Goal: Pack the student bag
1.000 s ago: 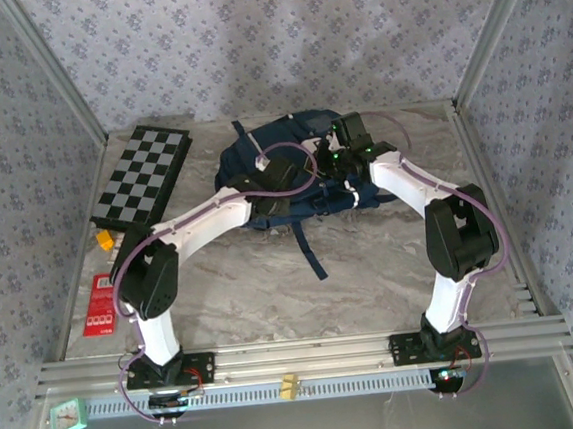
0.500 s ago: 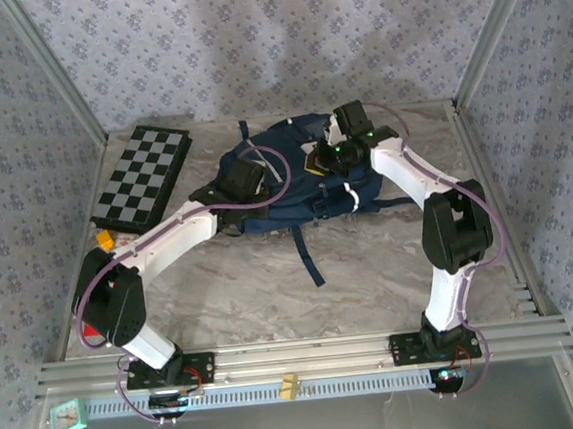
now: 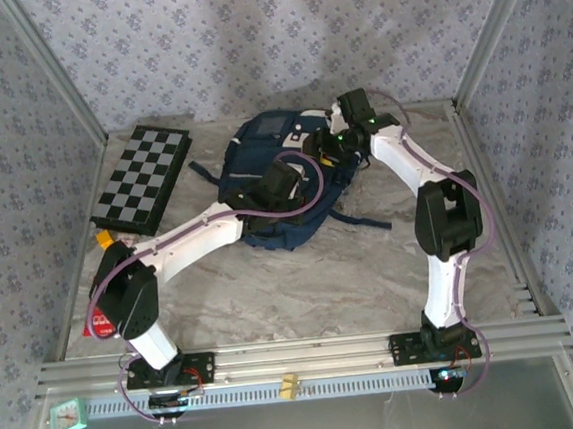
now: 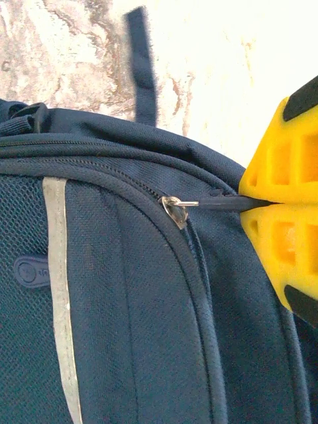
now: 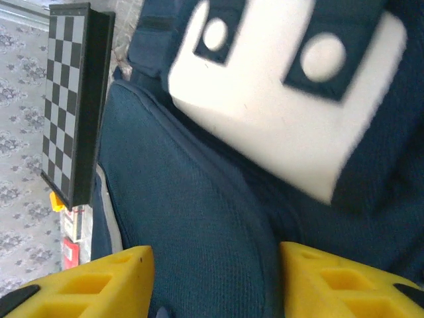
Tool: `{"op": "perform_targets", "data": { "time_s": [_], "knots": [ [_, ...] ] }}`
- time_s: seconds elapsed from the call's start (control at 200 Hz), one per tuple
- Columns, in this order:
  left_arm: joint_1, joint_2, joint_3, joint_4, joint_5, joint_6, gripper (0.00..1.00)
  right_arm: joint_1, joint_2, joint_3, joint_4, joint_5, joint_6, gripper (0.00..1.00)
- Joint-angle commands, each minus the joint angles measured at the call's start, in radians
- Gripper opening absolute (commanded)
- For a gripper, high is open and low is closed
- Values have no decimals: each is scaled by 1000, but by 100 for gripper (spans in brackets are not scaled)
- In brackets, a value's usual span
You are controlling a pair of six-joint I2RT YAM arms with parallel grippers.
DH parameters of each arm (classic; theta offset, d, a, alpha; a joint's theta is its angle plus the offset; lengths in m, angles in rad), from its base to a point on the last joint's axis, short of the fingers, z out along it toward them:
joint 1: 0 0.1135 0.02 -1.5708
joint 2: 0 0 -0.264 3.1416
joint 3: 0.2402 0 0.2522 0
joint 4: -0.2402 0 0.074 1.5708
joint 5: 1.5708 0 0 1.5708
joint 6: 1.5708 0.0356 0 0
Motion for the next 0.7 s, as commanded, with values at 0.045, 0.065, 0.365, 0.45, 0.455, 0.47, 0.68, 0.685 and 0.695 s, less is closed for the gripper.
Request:
{"op": "perform_targets", "data": {
  "time_s": [0.045, 0.065, 0.365, 0.45, 0.455, 0.47, 0.68, 0.685, 0.695],
  "knots": [
    [2, 24, 29, -18, 20, -9, 0, 23, -173, -221, 81, -53, 141, 57],
    [3, 25, 26, -14, 18, -9, 0, 28, -187, -254, 112, -56, 166, 57],
    [2, 29, 13, 7, 37, 8, 0, 98, -170, -369, 325, -27, 349, 41],
    [2, 23, 9, 1, 37, 36, 0, 96, -151, -337, 279, -17, 309, 23],
    [1, 22, 9, 0, 36, 37, 0, 95, -151, -335, 276, -17, 306, 22],
    [3, 20, 8, -4, 34, 46, 0, 94, -151, -331, 264, -18, 296, 19],
    [17, -66, -76, -76, -72, 93, 0, 28, -212, -341, 90, -9, 106, 0],
    [19, -70, -79, -76, -72, 93, 0, 26, -214, -342, 87, -11, 102, 0],
    [20, -75, -90, -76, -73, 95, 0, 19, -217, -346, 83, -16, 94, 0]
  ]
}}
